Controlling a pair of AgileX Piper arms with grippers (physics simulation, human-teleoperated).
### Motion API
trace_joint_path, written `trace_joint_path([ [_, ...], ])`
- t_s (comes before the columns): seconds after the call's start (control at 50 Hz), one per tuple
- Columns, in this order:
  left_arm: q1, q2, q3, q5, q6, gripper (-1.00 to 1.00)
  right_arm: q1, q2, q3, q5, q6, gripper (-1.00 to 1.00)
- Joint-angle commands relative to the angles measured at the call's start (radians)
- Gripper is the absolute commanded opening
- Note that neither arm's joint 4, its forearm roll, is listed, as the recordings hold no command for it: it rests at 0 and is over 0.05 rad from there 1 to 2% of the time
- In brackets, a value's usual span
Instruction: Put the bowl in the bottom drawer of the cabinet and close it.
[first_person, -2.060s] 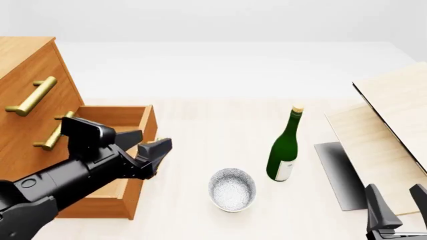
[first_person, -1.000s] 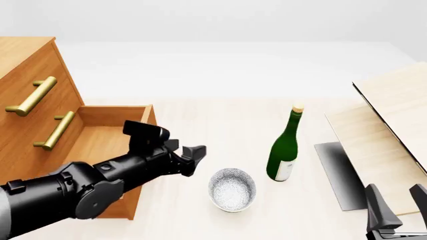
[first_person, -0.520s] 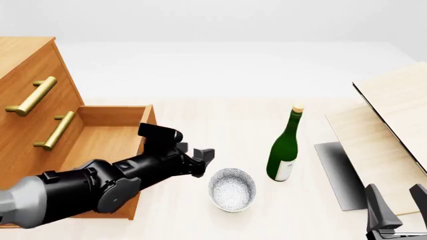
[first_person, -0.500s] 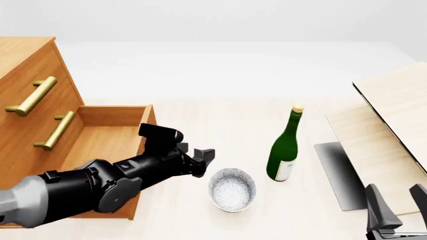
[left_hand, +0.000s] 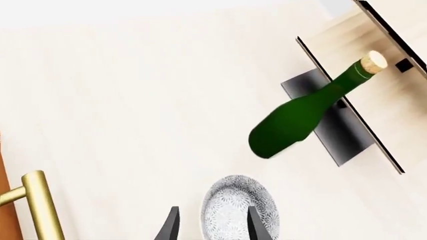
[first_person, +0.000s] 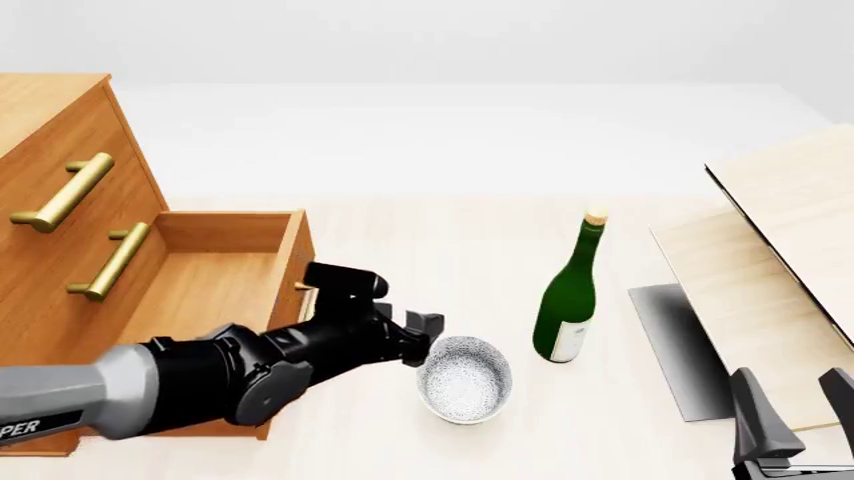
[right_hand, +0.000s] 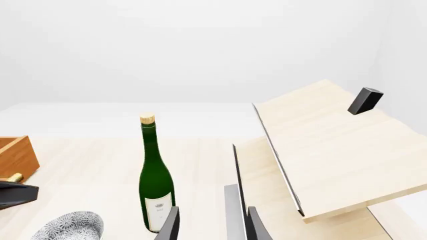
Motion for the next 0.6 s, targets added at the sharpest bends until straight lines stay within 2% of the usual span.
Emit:
trace_joint_path([
  [0.02,-0.011,0.048,-0.006,-0.015,-0.023,1.0,0.0,0.0,0.0,0.0,0.0,1.0],
  [0.6,-0.012,0.151,-0.019,-0.041,-0.068,1.0,0.0,0.0,0.0,0.0,0.0,1.0],
])
